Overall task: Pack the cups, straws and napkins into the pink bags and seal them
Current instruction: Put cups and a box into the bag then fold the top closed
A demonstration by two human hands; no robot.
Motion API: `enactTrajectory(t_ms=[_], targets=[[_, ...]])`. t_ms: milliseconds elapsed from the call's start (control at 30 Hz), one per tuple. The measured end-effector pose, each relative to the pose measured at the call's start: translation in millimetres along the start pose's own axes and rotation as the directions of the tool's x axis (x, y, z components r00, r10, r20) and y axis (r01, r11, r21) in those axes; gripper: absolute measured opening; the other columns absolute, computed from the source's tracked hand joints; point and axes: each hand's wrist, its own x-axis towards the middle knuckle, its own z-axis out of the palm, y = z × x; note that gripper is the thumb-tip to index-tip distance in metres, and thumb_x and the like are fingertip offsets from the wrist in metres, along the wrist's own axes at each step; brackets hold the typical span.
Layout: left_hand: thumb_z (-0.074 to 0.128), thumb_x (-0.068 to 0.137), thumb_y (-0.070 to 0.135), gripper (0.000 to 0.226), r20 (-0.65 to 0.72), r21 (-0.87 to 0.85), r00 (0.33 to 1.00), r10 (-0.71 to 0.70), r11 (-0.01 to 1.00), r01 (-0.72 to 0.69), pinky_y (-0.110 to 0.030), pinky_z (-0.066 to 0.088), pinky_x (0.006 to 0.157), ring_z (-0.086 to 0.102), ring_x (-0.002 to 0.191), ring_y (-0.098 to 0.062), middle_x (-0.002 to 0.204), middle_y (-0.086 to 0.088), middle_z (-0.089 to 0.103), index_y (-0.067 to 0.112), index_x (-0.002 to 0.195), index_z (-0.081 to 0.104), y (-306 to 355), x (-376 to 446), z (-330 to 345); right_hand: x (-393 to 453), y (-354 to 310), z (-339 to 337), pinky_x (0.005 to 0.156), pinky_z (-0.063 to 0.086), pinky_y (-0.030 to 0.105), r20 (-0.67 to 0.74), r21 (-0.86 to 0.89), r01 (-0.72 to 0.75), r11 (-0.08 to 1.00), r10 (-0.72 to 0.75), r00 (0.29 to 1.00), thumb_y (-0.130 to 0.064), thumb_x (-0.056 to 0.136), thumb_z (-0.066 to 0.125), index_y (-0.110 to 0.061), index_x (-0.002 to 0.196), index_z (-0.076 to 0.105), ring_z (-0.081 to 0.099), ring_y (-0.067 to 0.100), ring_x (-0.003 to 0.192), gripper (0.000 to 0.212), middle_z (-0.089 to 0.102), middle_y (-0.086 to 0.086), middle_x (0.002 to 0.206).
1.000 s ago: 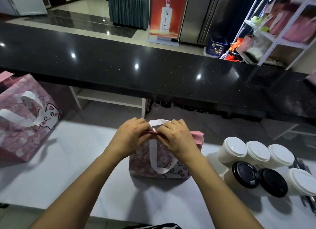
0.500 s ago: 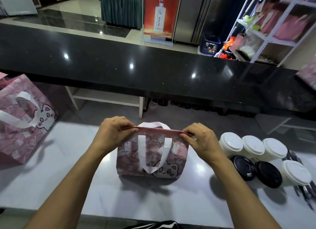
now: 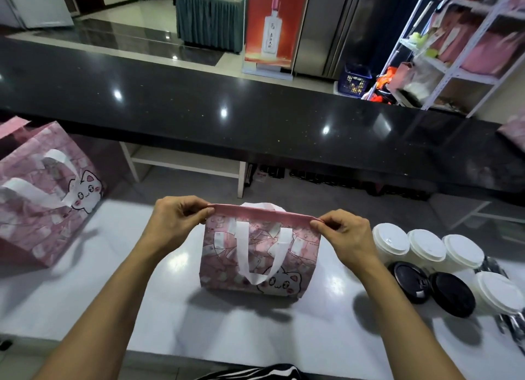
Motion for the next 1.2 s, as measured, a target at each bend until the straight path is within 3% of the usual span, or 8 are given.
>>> enactTrajectory(t_ms=[233,367,500,667,767,867,967,1200], targets=[[0.068,0.092,0.024,0.025,-0.187,0.043,0.963,0.195,0.981,-0.190,-0.021,0.059,0.077,0.068,0.087,-0.001,0.097,0.010,0.071,0.026,0.118,0.068,74,45,-4,13,-48,-43,0.065,0.056,0.033,-0.252,0.146,0.150,0.978,-0.110,0.962,-0.018,0.086,0.078,-0.017,0.084,0.072,0.065,0.018,0.074,0.006,0.067,-0.003,0.080],[0.064,0.094,0.030,0.054,-0.275,0.144,0.896,0.349,0.936,-0.320,-0.030,0.049,0.097,0.057,0.113,-0.016,0.128,-0.002,0.061,0.019,0.145,0.048,134,77,7,32,-82,-86,0.064,0.051,0.029,-0.491,0.022,0.268,0.963,-0.223,0.842,-0.019,0.088,0.077,-0.017,0.083,0.069,0.061,0.019,0.071,0.010,0.062,0.000,0.080],[0.068,0.091,0.029,0.055,-0.352,0.261,0.801,0.484,0.873,-0.412,-0.035,0.036,0.104,0.036,0.126,-0.018,0.143,-0.007,0.043,0.019,0.142,0.048,186,71,45,48,-101,-123,0.065,0.041,0.009,-0.662,-0.160,0.253,0.954,-0.293,0.689,-0.020,0.090,0.075,-0.014,0.082,0.068,0.057,0.003,0.070,0.012,0.059,0.000,0.078],[0.066,0.090,0.033,0.053,-0.144,0.160,0.830,0.539,0.840,-0.518,-0.034,0.044,0.098,0.041,0.115,-0.017,0.139,0.001,0.042,0.031,0.140,0.047,206,42,126,70,-97,-145,0.061,0.043,0.015,-0.745,-0.229,0.118,0.966,-0.252,0.618,-0.022,0.091,0.073,-0.012,0.080,0.067,0.054,0.005,0.066,0.016,0.061,0.001,0.078],[0.068,0.090,0.034,0.075,0.037,0.115,0.911,0.411,0.904,-0.412,-0.037,0.043,0.105,0.038,0.129,-0.022,0.154,0.008,0.026,0.043,0.151,0.025,196,50,167,81,-83,-144,0.061,0.042,0.024,-0.750,-0.194,0.040,0.980,-0.174,0.639,-0.022,0.088,0.074,-0.014,0.076,0.066,0.056,0.011,0.064,0.017,0.062,0.001,0.076],[0.062,0.095,0.028,0.081,0.141,0.098,0.913,0.382,0.913,-0.397,-0.039,0.042,0.104,0.041,0.128,-0.025,0.157,0.009,0.025,0.045,0.155,0.011,190,66,191,84,-66,-145,0.063,0.045,0.021,-0.707,-0.082,0.020,0.996,-0.072,0.703,-0.031,0.087,0.075,-0.020,0.075,0.066,0.059,0.007,0.065,0.019,0.063,-0.004,0.075],[0.059,0.090,0.007,0.090,0.190,0.022,0.910,0.369,0.925,-0.380,-0.035,0.039,0.107,0.044,0.132,-0.022,0.158,0.010,0.031,0.047,0.155,0.010,195,82,207,83,-49,-156,0.067,0.045,0.012,-0.665,-0.002,0.052,0.999,-0.040,0.745,-0.043,0.090,0.069,-0.028,0.084,0.069,0.061,0.005,0.074,0.016,0.060,-0.008,0.082],[0.055,0.091,0.004,0.089,0.284,0.002,0.907,0.311,0.946,-0.325,-0.024,0.041,0.094,0.050,0.130,-0.017,0.151,0.007,0.044,0.055,0.151,0.012,238,117,264,82,53,-200,0.080,0.053,0.034,-0.570,0.042,-0.138,0.990,0.137,0.810,-0.034,0.090,0.065,-0.032,0.110,0.067,0.060,0.004,0.082,0.021,0.058,-0.012,0.096]])
